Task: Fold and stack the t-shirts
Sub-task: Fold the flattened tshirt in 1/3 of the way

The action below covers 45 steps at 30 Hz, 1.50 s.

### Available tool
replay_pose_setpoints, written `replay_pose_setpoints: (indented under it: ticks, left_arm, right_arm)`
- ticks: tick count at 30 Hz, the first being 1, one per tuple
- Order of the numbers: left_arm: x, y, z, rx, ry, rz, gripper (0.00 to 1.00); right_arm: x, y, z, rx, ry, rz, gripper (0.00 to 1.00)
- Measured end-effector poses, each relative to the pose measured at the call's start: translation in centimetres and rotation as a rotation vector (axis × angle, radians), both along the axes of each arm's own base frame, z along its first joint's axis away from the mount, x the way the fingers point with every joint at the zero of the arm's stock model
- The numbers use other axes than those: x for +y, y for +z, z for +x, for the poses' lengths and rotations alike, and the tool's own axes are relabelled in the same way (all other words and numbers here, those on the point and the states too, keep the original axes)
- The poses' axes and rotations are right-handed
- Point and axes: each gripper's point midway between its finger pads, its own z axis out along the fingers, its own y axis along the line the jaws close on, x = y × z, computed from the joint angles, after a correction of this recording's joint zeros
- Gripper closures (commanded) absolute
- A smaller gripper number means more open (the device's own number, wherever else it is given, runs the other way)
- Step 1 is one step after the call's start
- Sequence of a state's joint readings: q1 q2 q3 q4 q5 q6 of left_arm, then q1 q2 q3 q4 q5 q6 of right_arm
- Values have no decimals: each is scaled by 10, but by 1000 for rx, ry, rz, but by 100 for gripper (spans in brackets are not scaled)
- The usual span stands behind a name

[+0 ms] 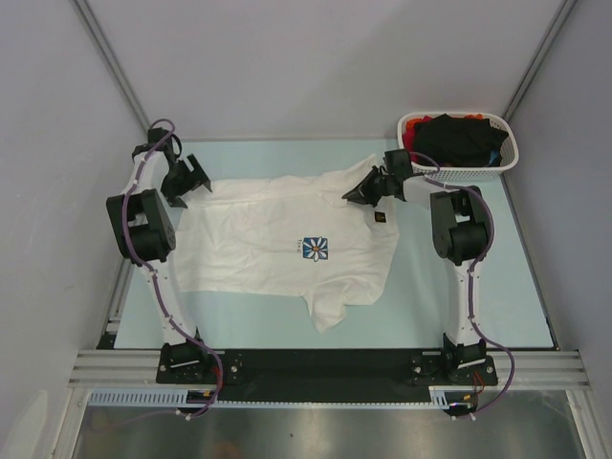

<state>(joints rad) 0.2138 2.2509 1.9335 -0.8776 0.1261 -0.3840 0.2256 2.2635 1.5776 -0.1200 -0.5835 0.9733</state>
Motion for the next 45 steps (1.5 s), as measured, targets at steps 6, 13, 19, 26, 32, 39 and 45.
replay_pose_setpoints:
  ticks: [6,13,19,26,32,39,45]
  left_arm:
    - [0,-3,1,6,3,-4,100]
    - [0,-10,1,22,7,-7,100]
    - [2,-10,0,27,11,3,100]
    - [5,-11,-4,46,20,24,100]
    - [8,-6,-5,52,26,39,100]
    - [10,-3,-6,55,25,47,1]
    - [9,6,-6,43,32,46,0]
  right_arm:
    - [-4,20,-12,-3,20,-19,100]
    - [-7,53,-29,-34,65,-35,100]
    - [-11,44,-55,48,120,-66,100]
    - [-16,28,-89,156,193,-122,100]
    - [-12,22,-111,211,253,-152,100]
    - [-12,-5,-133,310,332,-208,28]
    - [-25,-5,-140,326,345,-313,0]
